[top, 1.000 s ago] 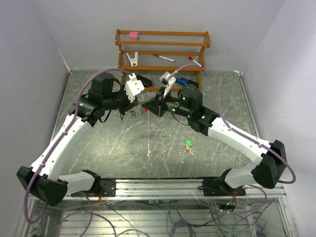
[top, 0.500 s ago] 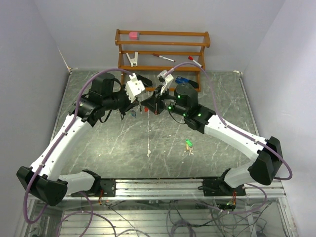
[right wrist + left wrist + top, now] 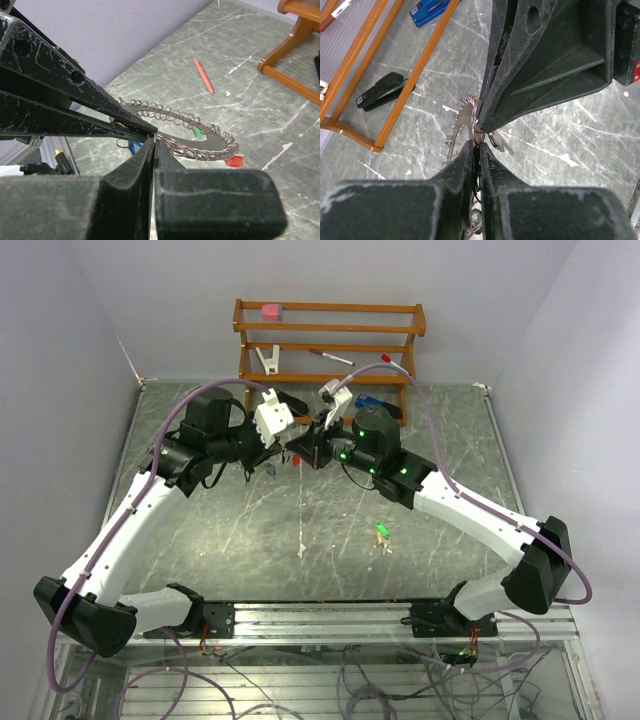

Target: Put the keys on the keyring

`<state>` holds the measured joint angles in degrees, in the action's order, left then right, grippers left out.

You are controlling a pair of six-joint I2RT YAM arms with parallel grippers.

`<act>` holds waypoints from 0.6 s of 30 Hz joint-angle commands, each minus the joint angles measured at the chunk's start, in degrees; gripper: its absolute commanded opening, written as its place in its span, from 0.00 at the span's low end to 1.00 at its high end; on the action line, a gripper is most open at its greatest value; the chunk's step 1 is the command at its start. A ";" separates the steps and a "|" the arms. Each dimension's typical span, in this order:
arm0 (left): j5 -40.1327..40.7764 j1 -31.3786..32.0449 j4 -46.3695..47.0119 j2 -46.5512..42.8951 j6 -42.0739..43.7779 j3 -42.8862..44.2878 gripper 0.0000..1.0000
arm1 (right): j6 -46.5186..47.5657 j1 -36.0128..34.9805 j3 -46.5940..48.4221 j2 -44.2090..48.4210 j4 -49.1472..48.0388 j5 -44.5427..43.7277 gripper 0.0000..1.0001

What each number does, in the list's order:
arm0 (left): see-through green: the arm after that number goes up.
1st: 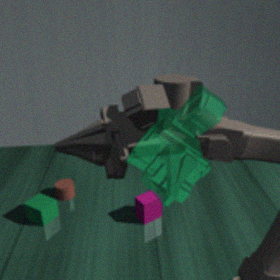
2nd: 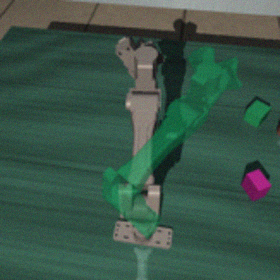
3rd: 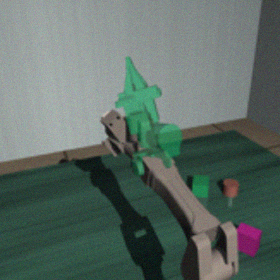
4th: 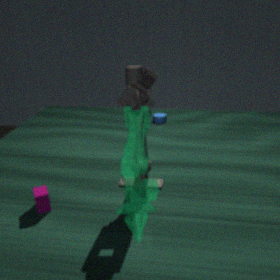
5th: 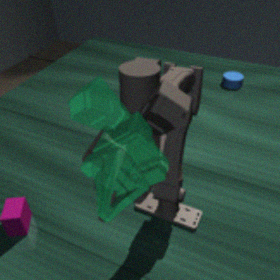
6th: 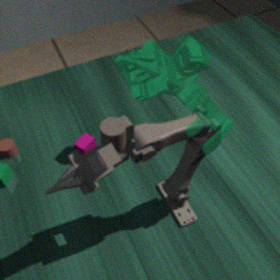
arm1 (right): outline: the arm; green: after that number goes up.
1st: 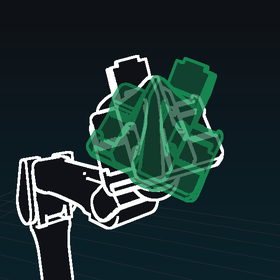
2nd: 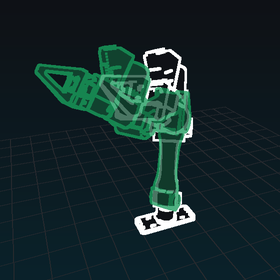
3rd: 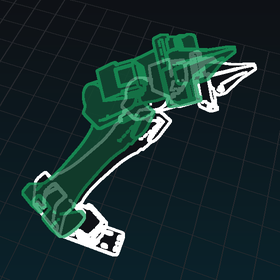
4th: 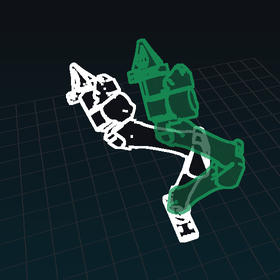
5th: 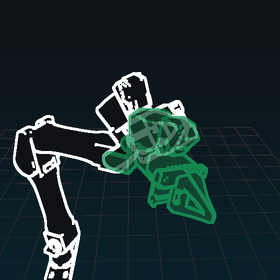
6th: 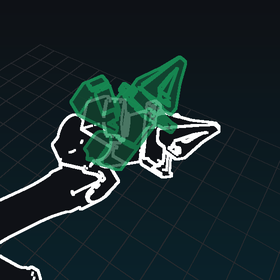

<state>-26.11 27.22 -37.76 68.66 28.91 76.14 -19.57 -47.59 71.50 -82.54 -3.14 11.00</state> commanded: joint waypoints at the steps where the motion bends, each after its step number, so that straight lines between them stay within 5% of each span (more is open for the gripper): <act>1: -0.36 0.68 2.16 -1.08 0.28 1.99 0.07 | -0.37 0.00 1.73 -0.68 0.83 -2.14 0.00; 18: -0.79 0.73 2.58 -2.10 0.51 1.32 0.07 | -0.90 0.02 0.41 0.92 2.13 -3.98 0.00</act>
<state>-25.87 27.22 -37.76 68.60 28.93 76.14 -20.36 -47.70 71.57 -82.54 -1.76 9.23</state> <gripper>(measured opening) 0.138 0.006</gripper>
